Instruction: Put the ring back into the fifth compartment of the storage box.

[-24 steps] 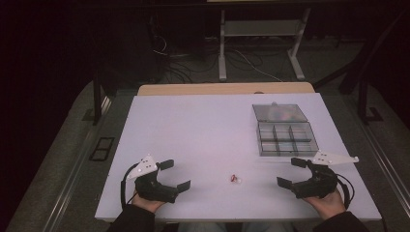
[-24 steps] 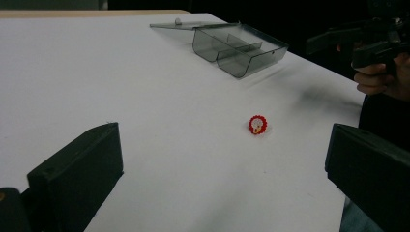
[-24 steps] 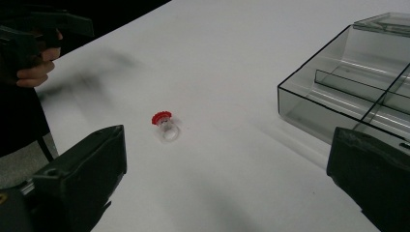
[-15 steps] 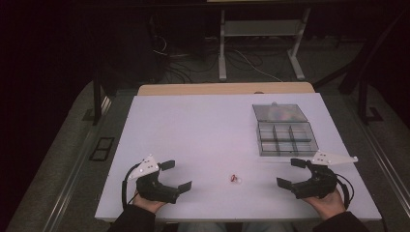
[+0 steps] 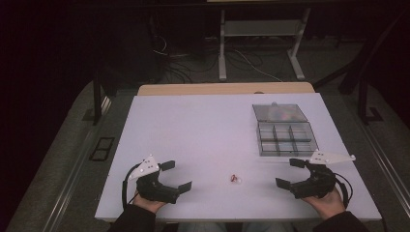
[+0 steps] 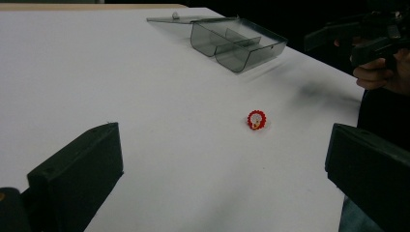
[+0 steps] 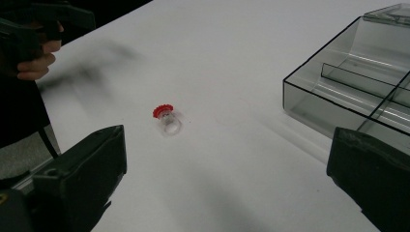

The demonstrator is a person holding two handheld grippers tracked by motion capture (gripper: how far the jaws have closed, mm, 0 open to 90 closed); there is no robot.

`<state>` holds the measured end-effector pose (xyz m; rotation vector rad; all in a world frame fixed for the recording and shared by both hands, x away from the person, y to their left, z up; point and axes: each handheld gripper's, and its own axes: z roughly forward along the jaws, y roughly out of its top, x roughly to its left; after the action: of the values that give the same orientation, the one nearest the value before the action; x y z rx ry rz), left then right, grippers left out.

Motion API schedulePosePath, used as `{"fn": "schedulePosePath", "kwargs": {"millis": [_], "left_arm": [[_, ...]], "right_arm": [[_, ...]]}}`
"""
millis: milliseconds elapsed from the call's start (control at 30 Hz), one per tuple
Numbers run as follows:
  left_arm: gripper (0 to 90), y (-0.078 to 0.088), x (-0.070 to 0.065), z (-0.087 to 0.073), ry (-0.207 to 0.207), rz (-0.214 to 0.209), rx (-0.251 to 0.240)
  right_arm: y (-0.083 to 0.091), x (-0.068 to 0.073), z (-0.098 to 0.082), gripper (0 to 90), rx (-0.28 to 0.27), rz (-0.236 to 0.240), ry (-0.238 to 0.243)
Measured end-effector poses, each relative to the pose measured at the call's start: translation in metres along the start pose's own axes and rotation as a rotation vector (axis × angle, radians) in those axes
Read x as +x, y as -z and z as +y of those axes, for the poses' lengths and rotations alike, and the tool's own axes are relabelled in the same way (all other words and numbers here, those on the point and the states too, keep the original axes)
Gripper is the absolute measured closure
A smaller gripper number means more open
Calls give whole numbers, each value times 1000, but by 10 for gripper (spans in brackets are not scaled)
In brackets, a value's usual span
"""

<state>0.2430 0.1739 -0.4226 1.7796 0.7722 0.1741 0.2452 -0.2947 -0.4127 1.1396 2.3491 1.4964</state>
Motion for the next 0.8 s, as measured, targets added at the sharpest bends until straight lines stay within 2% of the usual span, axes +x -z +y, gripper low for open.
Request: {"fn": "schedulePosePath", "kwargs": {"millis": [333,433,800], "left_arm": [[0,-1,-1,-2,7,3,8],[0,-1,-1,-2,9,3,8],[0,1,-1,-2,9,7,-4]], "right_arm": [[-1,2,10,1,44,-1,45],[-2,3,18,1,73,17,56],[-9,6,34,1,125,52,92]]}}
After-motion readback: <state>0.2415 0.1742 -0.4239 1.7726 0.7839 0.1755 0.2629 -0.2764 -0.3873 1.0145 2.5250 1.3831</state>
